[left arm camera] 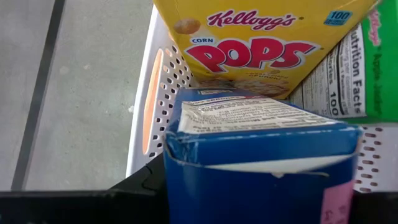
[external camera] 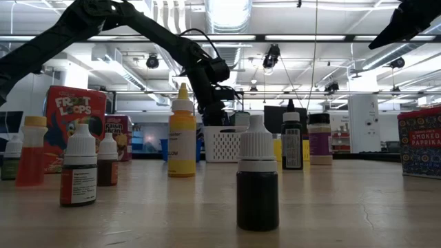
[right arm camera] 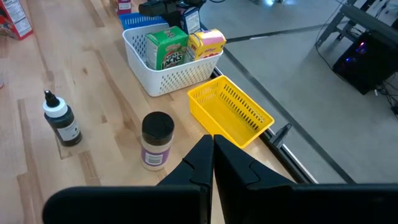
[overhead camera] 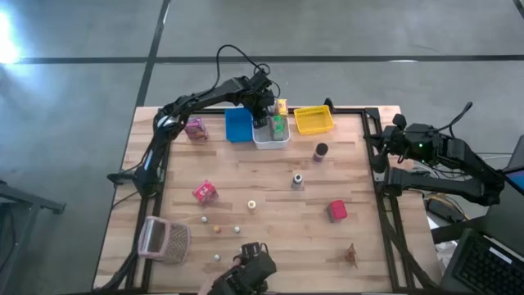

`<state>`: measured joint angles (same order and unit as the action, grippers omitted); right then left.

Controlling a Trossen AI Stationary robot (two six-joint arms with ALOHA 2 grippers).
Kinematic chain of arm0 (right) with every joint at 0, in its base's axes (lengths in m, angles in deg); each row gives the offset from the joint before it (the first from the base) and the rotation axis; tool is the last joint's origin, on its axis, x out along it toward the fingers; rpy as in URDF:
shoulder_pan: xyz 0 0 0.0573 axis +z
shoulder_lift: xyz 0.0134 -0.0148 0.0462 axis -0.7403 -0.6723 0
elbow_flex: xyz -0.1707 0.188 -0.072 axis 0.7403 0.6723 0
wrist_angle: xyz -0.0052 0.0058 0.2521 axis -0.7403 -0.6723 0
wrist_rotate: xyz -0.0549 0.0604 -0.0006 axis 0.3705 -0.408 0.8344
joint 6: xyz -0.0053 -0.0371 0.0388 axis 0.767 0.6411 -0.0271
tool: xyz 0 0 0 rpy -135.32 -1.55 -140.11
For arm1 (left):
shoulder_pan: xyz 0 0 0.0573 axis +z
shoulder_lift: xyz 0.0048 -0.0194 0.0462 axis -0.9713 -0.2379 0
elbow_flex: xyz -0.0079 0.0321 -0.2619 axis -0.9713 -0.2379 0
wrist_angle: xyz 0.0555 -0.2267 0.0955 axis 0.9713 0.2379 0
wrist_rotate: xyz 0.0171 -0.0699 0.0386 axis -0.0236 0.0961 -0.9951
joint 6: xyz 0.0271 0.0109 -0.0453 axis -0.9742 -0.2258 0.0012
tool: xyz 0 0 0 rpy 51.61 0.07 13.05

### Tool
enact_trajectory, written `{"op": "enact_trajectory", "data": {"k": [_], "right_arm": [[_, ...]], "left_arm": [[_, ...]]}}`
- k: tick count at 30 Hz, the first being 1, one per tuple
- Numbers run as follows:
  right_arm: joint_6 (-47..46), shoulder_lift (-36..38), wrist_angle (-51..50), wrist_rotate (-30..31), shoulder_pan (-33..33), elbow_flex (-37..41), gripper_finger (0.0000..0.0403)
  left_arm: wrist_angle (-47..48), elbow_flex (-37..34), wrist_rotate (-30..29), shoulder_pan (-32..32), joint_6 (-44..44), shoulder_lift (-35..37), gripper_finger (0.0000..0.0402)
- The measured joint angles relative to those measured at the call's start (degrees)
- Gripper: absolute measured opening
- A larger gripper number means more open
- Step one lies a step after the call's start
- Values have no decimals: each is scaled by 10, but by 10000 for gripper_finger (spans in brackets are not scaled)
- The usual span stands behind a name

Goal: Pick & Place Kitchen Items
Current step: Put the blue cereal box into the white bin

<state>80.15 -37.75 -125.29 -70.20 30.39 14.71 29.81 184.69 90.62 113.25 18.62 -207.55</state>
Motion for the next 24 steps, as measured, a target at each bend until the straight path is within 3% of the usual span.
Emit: {"op": "enact_trajectory", "data": {"k": [7,17,24], "right_arm": [[-1,0,0,0,0,0,8],[0,0,0,0,0,0,8],[-1,0,0,0,0,0,8]], "left_arm": [[1,0,-2,0,-5,0,180],[1,0,-18,-2,3,0,252],[9,4,-23,-3,2,18,265]]}}
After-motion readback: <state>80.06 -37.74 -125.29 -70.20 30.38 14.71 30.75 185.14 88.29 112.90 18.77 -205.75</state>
